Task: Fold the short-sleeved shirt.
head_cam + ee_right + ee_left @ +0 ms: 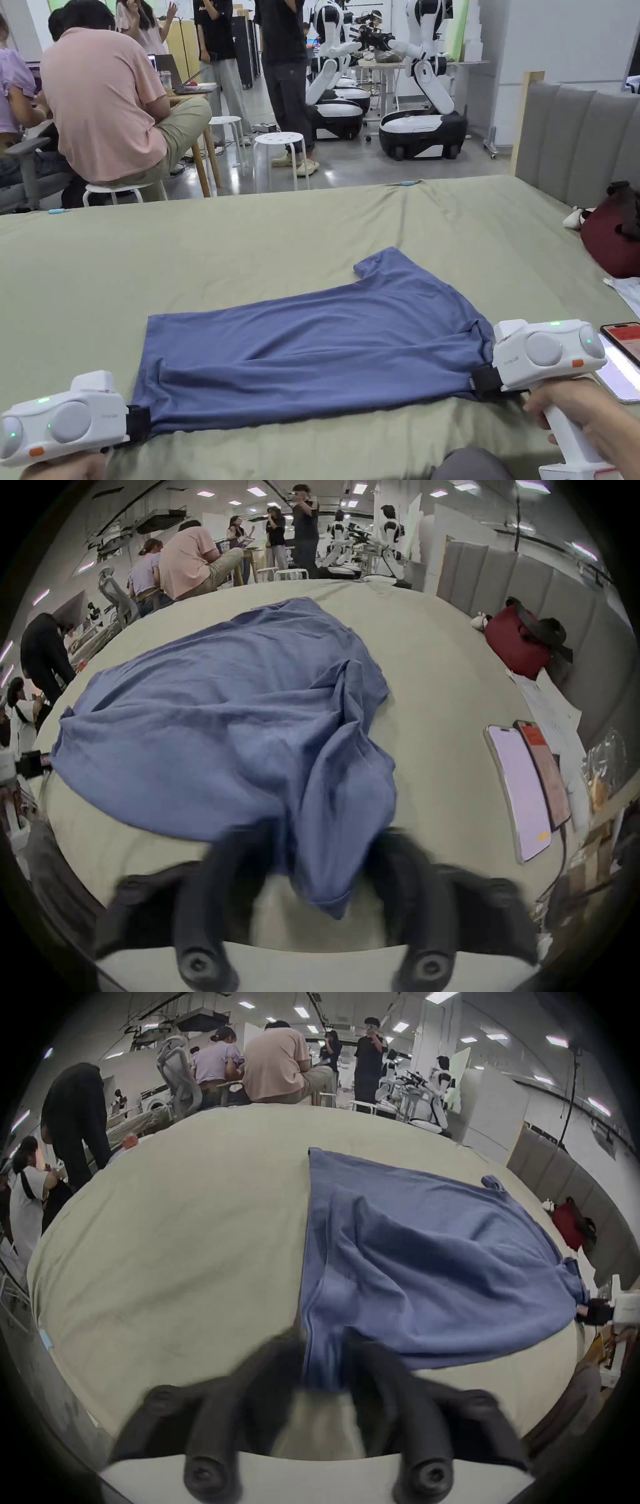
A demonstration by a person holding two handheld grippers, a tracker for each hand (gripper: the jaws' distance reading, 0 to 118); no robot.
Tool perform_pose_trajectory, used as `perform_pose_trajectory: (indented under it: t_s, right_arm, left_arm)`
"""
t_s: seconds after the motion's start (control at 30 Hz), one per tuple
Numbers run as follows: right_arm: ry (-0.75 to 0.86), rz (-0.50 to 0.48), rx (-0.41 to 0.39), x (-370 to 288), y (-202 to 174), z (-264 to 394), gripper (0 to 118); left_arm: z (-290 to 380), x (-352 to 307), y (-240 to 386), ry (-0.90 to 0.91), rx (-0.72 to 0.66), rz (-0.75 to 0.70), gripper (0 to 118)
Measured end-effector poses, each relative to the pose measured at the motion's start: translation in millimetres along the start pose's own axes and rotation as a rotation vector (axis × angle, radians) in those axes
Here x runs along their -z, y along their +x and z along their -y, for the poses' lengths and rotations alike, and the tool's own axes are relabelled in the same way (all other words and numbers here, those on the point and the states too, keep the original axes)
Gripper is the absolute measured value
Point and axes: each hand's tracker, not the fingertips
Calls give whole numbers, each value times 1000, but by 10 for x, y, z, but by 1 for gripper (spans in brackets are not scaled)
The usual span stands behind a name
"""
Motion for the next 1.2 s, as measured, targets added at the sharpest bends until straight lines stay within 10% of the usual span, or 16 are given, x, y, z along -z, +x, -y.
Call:
perform_pose_trajectory:
  t_s: [0.03,0.23,0.3,0.33,0.37,0.5,0.73,0.8,0.93,0.97,1.2]
  right_arm:
    - [-6,1,-5,-56,3,-25,118]
    - [109,28,-12,-429,-39,-230,106]
    - [146,63,-26,-509,-85,-264,61]
    - [148,65,-35,-520,-95,-286,13]
    - [152,64,-34,-524,-107,-288,0]
    - [162,28,-34,-493,-153,-327,0]
    - [180,-10,-47,-427,-179,-386,0]
    - [178,-25,-43,-342,-159,-440,0]
    - [165,-26,-35,-139,-127,-568,0]
    - [160,-26,-39,-77,-127,-605,0]
    - [125,-58,-80,210,-106,-761,0]
  left_arm:
    - [-48,-23,-5,11,12,3,118]
    - [-317,-156,7,115,68,-75,107]
    - [-322,-220,-7,107,47,-54,83]
    - [-334,-242,2,112,39,-44,54]
    - [-349,-259,11,111,36,-37,29]
    - [-411,-314,67,103,46,-8,1]
    - [-803,-137,126,124,39,-27,0]
    - [-971,-14,151,118,45,-35,9]
    - [-1365,374,200,124,65,-55,110]
    - [-1456,503,201,125,59,-59,118]
    - [-1941,1532,226,86,12,-81,116]
